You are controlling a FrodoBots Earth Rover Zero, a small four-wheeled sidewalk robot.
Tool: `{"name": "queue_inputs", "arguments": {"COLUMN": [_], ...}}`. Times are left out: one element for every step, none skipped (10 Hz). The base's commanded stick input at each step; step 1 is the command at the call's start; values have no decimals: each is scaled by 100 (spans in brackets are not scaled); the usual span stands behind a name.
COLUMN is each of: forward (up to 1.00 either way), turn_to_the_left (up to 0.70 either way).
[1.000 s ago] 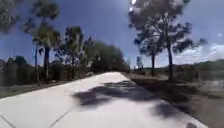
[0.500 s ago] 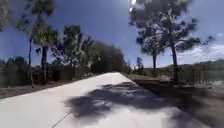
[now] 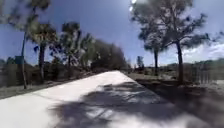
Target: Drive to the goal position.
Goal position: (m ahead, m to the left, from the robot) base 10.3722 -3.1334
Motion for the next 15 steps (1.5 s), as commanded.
{"name": "queue_inputs", "arguments": {"forward": [70,70,70,70,70,70,70,70,70,70,70,70,70,70,70], "turn_to_the_left": [0,0,0,0,0,0,0,0,0,0,0,0,0,0,0]}}
